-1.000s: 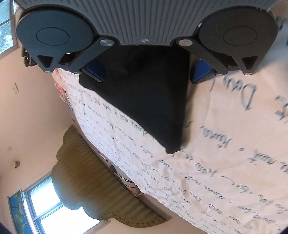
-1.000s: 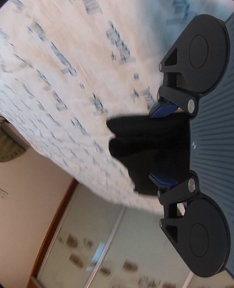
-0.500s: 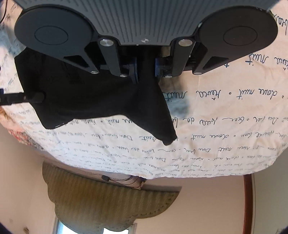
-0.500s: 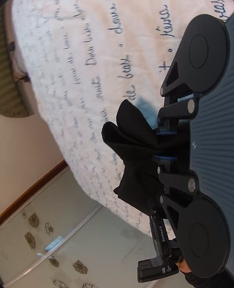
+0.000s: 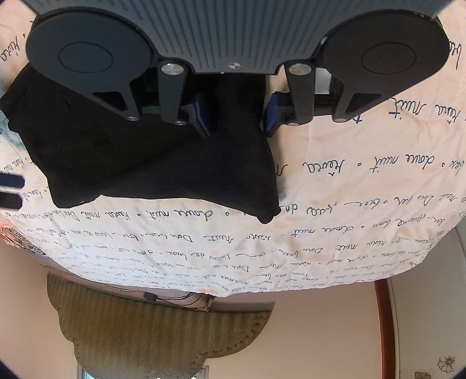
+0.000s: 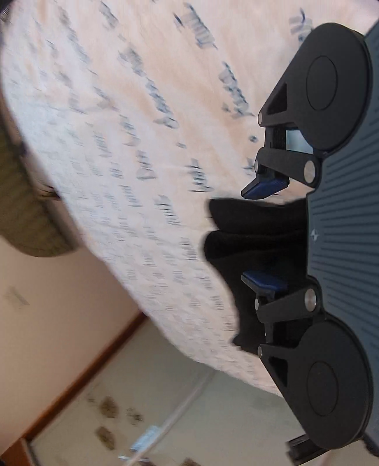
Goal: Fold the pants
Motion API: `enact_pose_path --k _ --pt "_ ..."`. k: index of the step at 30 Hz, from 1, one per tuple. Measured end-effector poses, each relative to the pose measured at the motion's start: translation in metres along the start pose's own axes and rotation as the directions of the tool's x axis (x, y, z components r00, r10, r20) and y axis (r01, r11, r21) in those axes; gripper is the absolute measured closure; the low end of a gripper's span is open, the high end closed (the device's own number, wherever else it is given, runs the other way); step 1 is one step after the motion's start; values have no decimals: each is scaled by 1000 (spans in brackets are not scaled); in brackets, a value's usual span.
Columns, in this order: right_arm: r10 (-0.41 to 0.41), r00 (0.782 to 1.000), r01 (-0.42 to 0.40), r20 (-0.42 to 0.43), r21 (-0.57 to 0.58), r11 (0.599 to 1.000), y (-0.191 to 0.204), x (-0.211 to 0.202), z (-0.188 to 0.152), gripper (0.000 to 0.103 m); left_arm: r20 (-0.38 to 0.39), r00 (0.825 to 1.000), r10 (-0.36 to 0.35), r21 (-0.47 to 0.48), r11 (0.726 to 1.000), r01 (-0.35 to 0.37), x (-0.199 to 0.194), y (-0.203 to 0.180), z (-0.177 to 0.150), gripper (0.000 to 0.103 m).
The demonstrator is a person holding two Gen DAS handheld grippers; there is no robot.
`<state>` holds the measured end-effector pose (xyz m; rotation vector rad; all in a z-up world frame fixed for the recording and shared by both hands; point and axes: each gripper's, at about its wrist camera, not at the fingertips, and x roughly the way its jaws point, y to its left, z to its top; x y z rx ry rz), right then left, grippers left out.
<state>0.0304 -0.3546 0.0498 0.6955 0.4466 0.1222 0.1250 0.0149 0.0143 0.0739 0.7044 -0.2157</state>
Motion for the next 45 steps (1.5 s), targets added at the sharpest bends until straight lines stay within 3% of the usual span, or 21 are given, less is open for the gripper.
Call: enact_pose_path --k 2,5,9,11,15,21,23,26,28,30,32,36,37,39,40,41,42,44,45 --pt "46 999 -46 2 -49 998 18 -4 -3 47 6 1000 23 7 1000 -23 -3 -1 -1 44" --pt "83 993 -93 -87 -121 988 44 11 -12 44 14 999 47 3 999 -47 -10 0 -2 27" --pt "-34 973 -11 -229 -191 981 48 40 -36 45 35 997 63 27 998 -64 -24 3 -3 22" --pt "-12 981 -24 -193 -179 984 41 34 -41 45 38 998 53 24 998 -54 -30 3 -6 22" --pt "-90 976 55 -199 -175 983 40 28 -41 44 47 999 16 4 1000 -16 -42 0 -12 22" --pt "-55 989 26 -137 -210 977 63 6 -40 43 9 999 -37 -95 995 37 -47 7 -29 17" --pt "-67 983 26 -170 -233 972 69 10 -39 42 -18 995 -103 -192 977 97 -44 22 -35 16" --pt "-102 977 59 -188 -222 973 59 10 -36 42 -34 976 -217 -357 914 191 -40 48 -42 16" --pt "-66 975 42 -212 -115 992 38 6 -30 42 -26 959 -281 -436 867 242 -37 61 -45 15" --pt "34 962 -22 -270 48 999 14 8 -26 40 -16 944 -330 -491 825 280 -35 68 -46 13" --pt "74 953 -37 -295 131 991 0 10 -26 43 -14 938 -348 -520 803 290 -33 71 -45 13" --pt "74 952 -29 -297 152 988 -6 12 -30 41 -18 937 -350 -479 825 299 -32 57 -44 13" --pt "69 951 -30 -300 132 991 -3 14 -31 41 -23 942 -335 -453 843 289 -30 51 -44 13" --pt "20 952 -4 -306 52 999 6 18 -35 48 -34 960 -277 -339 907 250 -29 33 -42 13" --pt "-34 950 28 -310 -24 999 13 20 -36 66 -37 972 -233 -268 939 215 -28 24 -43 20" --pt "-78 948 56 -309 -81 995 18 21 -36 75 -36 979 -200 -213 959 188 -29 17 -43 27" --pt "-75 947 51 -314 -82 995 17 19 -35 78 -40 981 -188 -181 967 178 -30 12 -44 30" --pt "-67 951 43 -303 -86 995 14 11 -32 93 -28 983 -182 -171 970 175 -40 11 -43 56" --pt "-63 953 39 -296 -88 995 13 7 -32 94 -21 981 -191 -167 968 185 -43 12 -41 61"
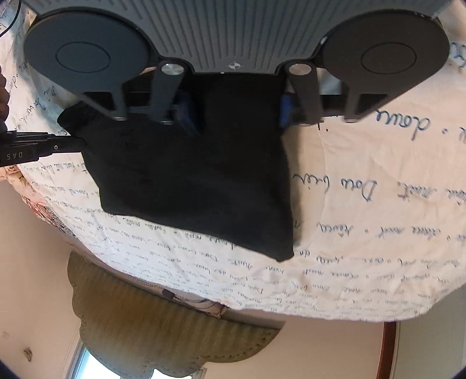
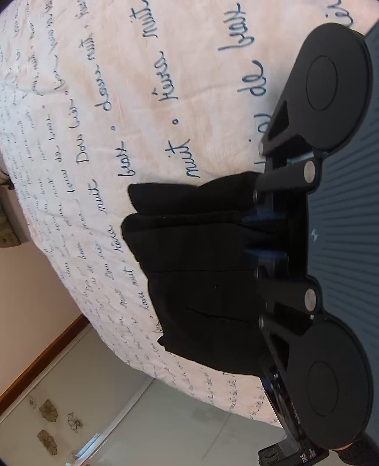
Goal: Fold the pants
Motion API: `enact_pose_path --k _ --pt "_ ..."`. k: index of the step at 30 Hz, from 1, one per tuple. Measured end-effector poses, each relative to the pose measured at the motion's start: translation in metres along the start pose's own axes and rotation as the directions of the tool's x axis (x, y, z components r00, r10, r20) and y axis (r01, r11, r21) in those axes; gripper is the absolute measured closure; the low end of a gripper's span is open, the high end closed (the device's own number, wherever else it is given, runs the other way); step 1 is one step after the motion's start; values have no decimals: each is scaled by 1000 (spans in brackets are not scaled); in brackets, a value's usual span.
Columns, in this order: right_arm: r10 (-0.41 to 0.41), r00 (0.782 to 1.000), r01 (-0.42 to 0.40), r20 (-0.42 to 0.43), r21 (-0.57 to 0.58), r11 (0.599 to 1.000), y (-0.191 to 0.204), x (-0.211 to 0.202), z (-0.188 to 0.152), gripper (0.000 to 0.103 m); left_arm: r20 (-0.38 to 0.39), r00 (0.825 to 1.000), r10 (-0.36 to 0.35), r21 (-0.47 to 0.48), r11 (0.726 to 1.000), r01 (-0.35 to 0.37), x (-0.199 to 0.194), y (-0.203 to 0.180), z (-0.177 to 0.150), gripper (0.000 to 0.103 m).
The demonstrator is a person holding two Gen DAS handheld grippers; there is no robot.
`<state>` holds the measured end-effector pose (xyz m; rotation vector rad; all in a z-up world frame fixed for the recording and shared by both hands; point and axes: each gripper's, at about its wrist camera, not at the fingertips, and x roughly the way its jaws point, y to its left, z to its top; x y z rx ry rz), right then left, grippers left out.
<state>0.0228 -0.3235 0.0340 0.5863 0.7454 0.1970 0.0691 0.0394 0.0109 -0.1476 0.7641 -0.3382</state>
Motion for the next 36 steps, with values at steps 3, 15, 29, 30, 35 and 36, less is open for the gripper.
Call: enact_pose_path --k 3,15,29,30,35,36 --pt "-25 1000 25 14 -25 999 0 1 -6 95 -14 1000 16 14 1000 -16 9 -1 -5 57" --pt "-93 980 97 175 -11 995 7 -49 -49 90 107 986 131 81 987 -140 -55 -2 -18 18" --pt "-220 953 249 210 -126 960 82 -59 -126 75 143 972 185 112 973 -202 -97 -40 -75 8" --pt "-235 950 263 208 -118 958 85 -53 -131 73 140 970 197 123 969 -214 -94 -42 -81 8" --pt "-320 909 368 269 -155 917 97 -25 -159 41 100 967 232 116 963 -243 -73 -38 -104 5" --pt "-318 903 372 288 -157 915 96 -20 -164 37 115 965 235 120 961 -248 -70 -37 -109 4"
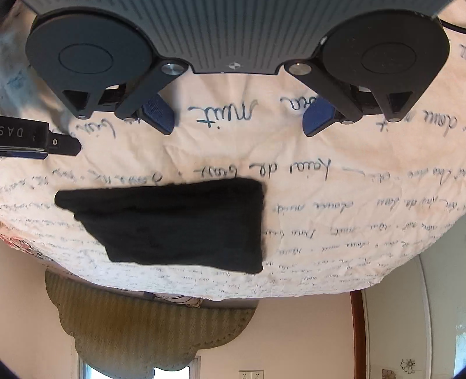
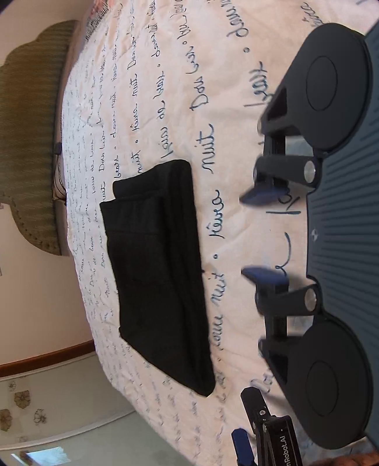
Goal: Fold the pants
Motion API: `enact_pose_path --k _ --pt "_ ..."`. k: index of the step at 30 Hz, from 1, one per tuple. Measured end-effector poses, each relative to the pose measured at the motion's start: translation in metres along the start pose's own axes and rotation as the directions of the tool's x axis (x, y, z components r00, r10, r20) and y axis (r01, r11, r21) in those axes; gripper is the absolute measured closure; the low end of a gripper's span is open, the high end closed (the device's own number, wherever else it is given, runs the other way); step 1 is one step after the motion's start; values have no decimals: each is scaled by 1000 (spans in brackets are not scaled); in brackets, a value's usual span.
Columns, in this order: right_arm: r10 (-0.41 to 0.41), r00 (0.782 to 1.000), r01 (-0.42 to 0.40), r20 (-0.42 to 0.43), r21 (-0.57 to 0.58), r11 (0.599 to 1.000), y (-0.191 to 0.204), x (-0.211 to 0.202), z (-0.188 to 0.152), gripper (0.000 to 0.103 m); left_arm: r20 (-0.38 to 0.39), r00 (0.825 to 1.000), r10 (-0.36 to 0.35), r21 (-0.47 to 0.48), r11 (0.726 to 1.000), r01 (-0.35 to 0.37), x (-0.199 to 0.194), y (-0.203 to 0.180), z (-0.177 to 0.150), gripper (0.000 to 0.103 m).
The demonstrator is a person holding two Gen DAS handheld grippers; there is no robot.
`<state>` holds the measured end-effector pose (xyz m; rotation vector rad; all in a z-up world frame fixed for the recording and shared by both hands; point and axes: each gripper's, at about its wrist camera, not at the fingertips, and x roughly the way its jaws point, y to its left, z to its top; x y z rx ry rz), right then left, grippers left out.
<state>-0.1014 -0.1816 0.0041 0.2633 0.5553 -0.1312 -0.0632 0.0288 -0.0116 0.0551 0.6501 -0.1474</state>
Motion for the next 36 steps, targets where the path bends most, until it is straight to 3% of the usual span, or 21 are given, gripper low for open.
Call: enact_pose_path --k 2,6,36 --pt "-1 998 2 58 -18 1000 3 2 -13 27 38 999 4 10 1000 -4 -1 0 -8 1" --pt "-29 989 43 143 -94 995 15 2 -31 23 36 999 3 12 1000 -4 1 0 -8 0" --pt "-24 987 36 157 -79 996 14 2 -34 23 52 999 -9 4 1000 9 -1 1 -11 0"
